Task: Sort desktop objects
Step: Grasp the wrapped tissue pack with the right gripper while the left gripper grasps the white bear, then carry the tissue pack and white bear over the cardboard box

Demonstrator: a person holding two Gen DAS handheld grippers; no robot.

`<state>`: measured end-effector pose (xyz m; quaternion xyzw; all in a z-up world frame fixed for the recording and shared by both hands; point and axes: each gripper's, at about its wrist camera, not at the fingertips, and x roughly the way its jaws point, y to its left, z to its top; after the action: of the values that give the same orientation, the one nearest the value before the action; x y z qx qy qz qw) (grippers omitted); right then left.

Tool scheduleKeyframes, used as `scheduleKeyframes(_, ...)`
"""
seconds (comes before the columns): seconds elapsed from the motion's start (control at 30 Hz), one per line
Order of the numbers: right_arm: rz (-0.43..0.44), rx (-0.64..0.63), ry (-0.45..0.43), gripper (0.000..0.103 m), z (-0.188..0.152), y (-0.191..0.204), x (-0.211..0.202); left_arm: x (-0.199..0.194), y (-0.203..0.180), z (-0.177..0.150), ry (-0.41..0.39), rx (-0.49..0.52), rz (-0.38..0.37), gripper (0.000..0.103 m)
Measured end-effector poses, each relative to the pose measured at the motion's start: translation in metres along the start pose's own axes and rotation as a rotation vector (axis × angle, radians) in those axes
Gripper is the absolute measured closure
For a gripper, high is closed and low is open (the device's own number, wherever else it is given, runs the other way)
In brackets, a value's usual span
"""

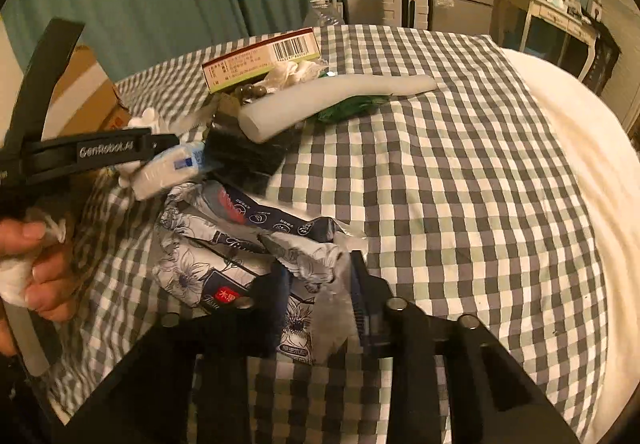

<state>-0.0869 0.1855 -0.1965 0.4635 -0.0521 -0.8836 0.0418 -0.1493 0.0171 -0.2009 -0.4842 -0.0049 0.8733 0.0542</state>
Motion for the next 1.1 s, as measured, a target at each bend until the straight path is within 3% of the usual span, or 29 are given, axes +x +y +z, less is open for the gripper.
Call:
scheduleKeyframes(0.3, -0.014, 0.007, -0.040, 0.091, -0.002, -0.005, -0.017, -0.033, 0.000, -0.007, -0.032, 0.030, 0.023, 0.033)
scheduleKeyframes(1.1, -0.124, 0.050, -0.251, 0.092, 0.010, -0.007, -0.132, -0.147, -0.023, -0.025, -0.179, 0.087, -0.012, 0.033)
